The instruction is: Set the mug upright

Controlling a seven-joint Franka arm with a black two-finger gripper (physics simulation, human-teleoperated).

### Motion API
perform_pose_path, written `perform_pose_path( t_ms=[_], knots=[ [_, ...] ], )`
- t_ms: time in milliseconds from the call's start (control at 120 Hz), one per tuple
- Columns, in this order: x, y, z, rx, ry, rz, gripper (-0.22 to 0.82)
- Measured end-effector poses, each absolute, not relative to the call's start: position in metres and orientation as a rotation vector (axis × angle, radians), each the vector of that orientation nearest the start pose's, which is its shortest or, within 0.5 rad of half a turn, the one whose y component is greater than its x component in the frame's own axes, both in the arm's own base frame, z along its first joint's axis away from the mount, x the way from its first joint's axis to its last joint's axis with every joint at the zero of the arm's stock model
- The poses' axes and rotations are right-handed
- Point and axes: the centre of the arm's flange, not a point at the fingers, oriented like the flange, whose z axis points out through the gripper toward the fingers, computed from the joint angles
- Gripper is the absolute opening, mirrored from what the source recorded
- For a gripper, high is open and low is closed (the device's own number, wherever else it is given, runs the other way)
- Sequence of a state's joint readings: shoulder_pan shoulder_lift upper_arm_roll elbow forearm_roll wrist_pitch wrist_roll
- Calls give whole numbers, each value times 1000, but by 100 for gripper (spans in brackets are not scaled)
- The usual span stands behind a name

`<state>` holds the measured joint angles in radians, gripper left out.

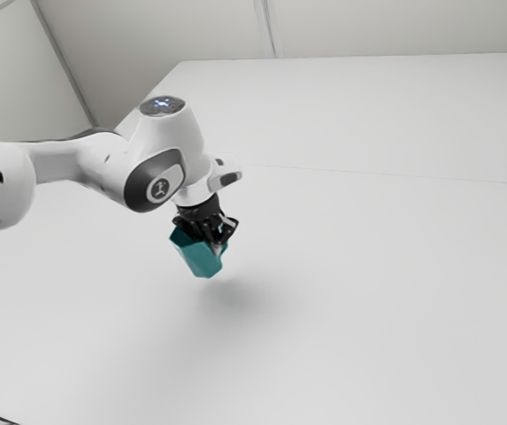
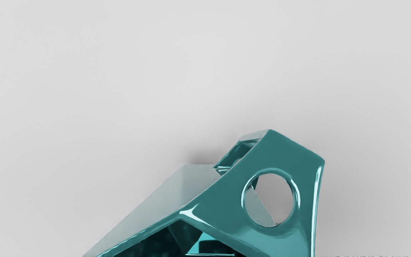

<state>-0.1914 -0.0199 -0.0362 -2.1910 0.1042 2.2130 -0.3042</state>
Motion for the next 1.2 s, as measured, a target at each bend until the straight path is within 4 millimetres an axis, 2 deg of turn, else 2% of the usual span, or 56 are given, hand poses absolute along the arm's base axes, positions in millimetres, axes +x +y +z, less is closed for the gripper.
perform_pose_path(
  t_ms=[192, 300, 550, 700, 792, 900, 1067, 1200],
  knots=[
    [517, -138, 371, -3073, 55, -69, -18],
    [511, -144, 357, -3073, 83, -55, -18],
    [518, -121, 345, -3078, 27, -63, -18],
    [518, -121, 341, -3080, 36, -52, 15],
    [516, -125, 348, -3082, 52, -70, 31],
    [514, -127, 369, -3084, 61, -113, 43],
    [511, -128, 399, -3084, 69, -159, 52],
    [519, -130, 436, -3088, 67, -236, 56]
  ],
)
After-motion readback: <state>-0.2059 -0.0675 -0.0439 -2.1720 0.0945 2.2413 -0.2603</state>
